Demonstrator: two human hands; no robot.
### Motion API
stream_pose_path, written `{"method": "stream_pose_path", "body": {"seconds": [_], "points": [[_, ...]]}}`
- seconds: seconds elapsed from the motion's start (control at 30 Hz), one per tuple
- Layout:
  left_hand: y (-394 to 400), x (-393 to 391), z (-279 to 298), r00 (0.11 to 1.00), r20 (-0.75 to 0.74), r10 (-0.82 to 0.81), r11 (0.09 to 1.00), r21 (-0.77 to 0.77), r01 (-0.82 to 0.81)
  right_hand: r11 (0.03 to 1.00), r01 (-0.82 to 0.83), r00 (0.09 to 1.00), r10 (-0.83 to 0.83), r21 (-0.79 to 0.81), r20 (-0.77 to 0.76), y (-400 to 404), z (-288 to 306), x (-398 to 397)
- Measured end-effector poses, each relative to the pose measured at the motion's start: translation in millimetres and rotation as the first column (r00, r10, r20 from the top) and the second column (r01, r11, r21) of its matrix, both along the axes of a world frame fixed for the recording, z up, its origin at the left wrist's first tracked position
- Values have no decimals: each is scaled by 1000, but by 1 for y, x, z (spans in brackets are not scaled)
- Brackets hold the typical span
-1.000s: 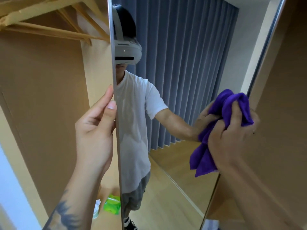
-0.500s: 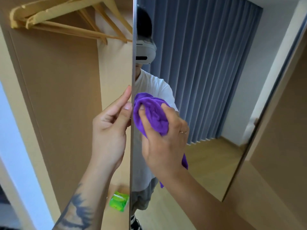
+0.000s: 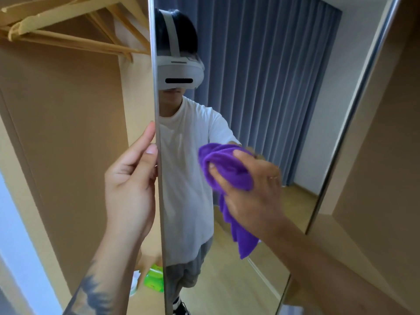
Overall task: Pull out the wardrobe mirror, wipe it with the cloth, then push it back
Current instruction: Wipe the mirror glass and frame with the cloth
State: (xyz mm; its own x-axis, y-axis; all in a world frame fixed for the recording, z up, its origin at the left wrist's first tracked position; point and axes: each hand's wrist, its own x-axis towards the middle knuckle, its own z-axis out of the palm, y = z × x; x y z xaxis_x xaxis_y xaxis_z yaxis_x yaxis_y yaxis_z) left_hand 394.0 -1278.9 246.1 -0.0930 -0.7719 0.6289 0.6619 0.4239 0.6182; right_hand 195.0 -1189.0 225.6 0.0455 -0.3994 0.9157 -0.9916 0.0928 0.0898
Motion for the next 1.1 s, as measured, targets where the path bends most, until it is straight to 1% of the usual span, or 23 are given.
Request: {"method": "stream_pose_path", "body": {"seconds": [0.03,0.1,0.2,0.23,0.27,0.3,0.33,0.37,0.4,0.47,0.53,0.6,0.67,0.73,0.8,0.9,0.97,1.03,1.1], "points": [[-2,-2,-3,1000,-26,6,1000,21,-6,999,49,999,-49,-5,-18,6,1,-15],[-1,-5,-6,999,-44,4,999,40,-2,996,87,996,-87,-19,10,19,6,-40],[1,-11,-14,997,-76,8,1000,28,-6,977,95,995,-88,-191,44,38,5,-72],[2,-10,-15,998,-70,11,999,33,-9,965,130,989,-108,-230,105,43,4,-81],[4,-9,-15,997,-73,7,999,33,-4,950,180,966,-122,-254,229,46,3,-88],[4,-9,-17,997,-72,19,999,44,-16,936,217,921,-102,-277,375,48,2,-91],[4,-9,-19,997,-69,17,999,45,-14,923,243,869,-70,-298,490,48,1,-91],[5,-9,-21,998,-62,17,999,42,-15,911,261,833,-45,-320,552,47,1,-89],[5,-8,-22,998,-54,16,999,30,-14,902,272,817,-31,-337,576,45,2,-83],[6,-6,-26,999,-26,26,999,26,-25,888,256,820,9,-382,572,38,5,-66],[7,-3,-33,999,6,47,999,22,-47,901,197,871,20,-387,491,29,2,-43],[10,-1,-40,996,57,68,997,42,-70,930,125,933,8,-345,360,18,-8,-15],[13,0,-47,997,72,37,997,68,-42,966,74,976,-18,-249,219,4,-17,16],[15,3,-52,998,66,-19,996,92,13,987,57,996,-47,-151,70,-12,-27,47],[14,7,-56,995,58,-86,990,115,79,989,17,999,-22,-147,-33,-24,-37,71],[12,14,-61,981,19,-191,969,164,186,982,-13,996,-5,-190,-92,-31,-49,83],[11,17,-64,977,13,-213,959,197,206,985,-9,987,-19,-174,-157,-32,-58,75],[12,18,-66,977,11,-213,953,224,206,990,-38,965,2,-135,-261,-29,-68,61],[12,17,-68,980,11,-200,951,242,192,994,-101,919,77,-42,-386,-22,-74,45]]}}
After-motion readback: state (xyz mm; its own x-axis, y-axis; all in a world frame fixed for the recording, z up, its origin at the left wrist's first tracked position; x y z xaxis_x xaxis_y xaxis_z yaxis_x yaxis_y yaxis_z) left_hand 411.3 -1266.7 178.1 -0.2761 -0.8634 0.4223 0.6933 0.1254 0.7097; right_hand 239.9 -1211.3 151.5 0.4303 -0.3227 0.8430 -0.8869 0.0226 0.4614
